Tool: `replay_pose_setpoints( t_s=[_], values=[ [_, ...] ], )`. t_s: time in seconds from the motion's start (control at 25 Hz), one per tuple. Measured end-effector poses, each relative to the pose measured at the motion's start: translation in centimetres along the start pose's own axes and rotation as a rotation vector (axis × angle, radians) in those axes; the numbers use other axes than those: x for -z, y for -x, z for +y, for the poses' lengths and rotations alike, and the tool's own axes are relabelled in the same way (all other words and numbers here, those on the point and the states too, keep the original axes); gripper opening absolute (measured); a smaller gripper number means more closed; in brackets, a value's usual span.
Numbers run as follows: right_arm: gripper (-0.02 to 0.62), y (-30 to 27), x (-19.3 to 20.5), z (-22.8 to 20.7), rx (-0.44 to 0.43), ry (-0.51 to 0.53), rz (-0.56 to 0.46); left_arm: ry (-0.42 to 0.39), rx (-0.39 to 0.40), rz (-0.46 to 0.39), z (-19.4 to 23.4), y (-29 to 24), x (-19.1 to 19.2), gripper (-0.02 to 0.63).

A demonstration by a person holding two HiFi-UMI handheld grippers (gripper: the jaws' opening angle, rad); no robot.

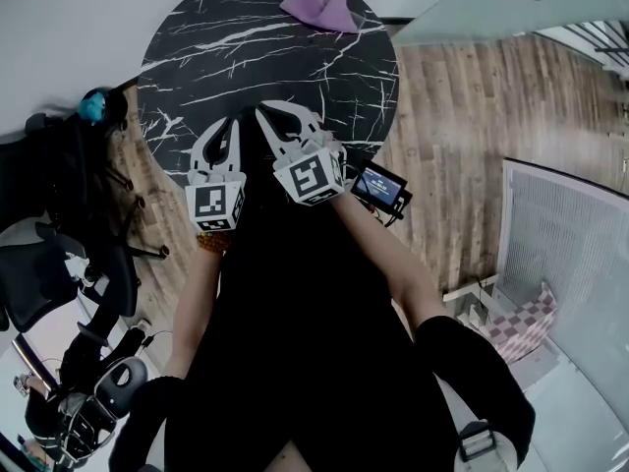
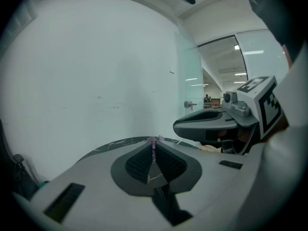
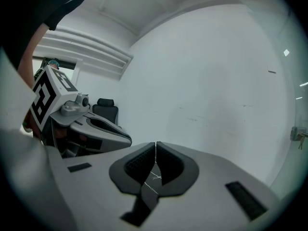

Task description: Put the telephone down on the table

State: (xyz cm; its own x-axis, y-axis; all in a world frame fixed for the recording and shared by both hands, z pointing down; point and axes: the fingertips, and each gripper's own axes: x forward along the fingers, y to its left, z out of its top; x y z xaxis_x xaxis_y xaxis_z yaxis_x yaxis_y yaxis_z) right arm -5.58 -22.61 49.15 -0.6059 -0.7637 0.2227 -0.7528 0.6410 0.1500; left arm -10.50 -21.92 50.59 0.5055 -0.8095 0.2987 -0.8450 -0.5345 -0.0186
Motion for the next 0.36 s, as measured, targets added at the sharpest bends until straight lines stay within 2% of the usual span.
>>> replay_pose_setpoints(
  t_s=[0.36],
  values=[
    [0.035, 0.7, 1.6, 0.3, 0.023, -0.025, 0.050, 0.008, 0.050, 0.033, -0.6, -0.4, 1.1, 0.028]
  ],
)
